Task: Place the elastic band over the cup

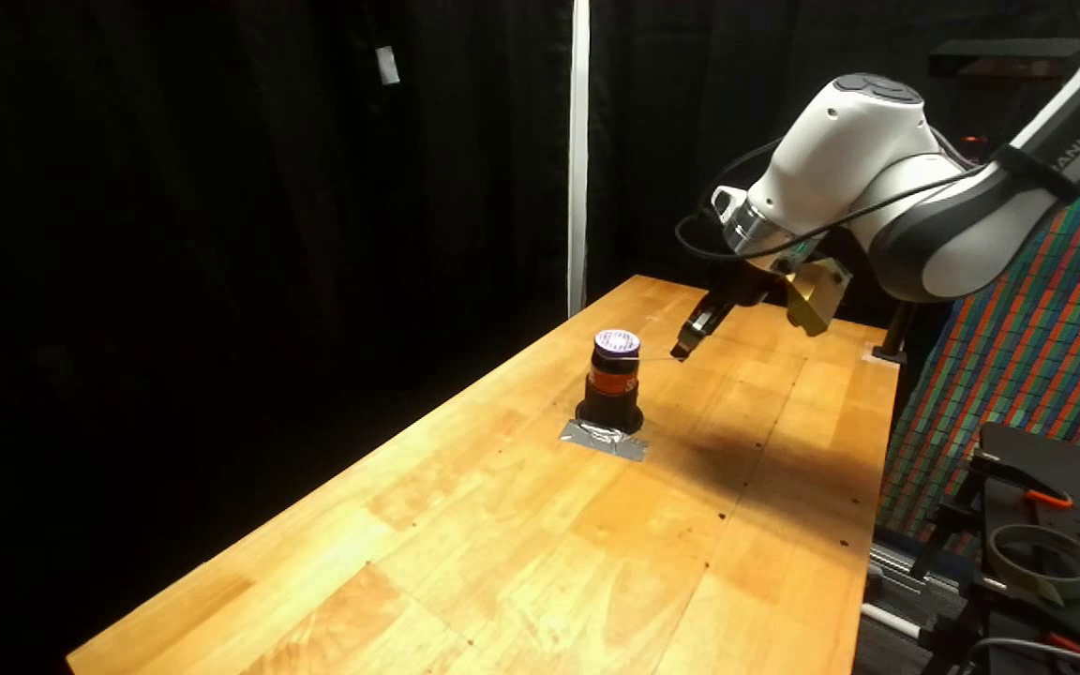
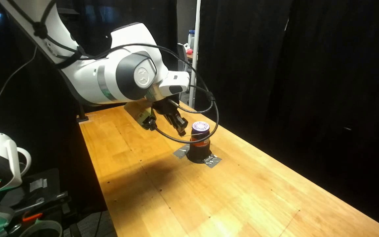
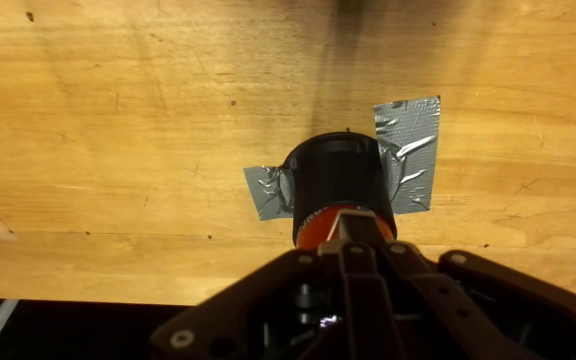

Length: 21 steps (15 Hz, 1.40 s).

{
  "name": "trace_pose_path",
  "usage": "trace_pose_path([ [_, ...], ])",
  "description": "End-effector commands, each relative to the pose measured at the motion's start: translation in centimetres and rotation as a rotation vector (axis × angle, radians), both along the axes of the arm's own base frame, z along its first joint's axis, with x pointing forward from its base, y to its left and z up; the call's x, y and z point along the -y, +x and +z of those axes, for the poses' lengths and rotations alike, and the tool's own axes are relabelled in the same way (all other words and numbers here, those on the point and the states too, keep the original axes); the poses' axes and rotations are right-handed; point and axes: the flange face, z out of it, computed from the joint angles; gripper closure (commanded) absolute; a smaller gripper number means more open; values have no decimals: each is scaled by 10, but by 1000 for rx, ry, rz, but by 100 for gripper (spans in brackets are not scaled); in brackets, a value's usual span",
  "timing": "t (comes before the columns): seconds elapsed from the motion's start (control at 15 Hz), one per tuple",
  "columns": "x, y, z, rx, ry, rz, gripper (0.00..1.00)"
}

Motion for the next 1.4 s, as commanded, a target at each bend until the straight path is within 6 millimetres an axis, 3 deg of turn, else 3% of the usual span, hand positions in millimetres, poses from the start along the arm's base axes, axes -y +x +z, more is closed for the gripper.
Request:
trace_pose_path([
  [0.0,13,-10,13,91,30,-12,100],
  [0.33,28,-4,26,172,57,-28,100],
  [0.6,27,-6,25,183,61,-27,100],
  [0.73,24,-7,25,185,61,-27,87],
  [0.87,21,-8,25,187,60,-27,62],
  [0.93,19,-9,23,185,59,-25,62],
  [1.0,17,-10,23,184,58,-25,56],
  [1.33,9,-11,23,191,62,-27,18],
])
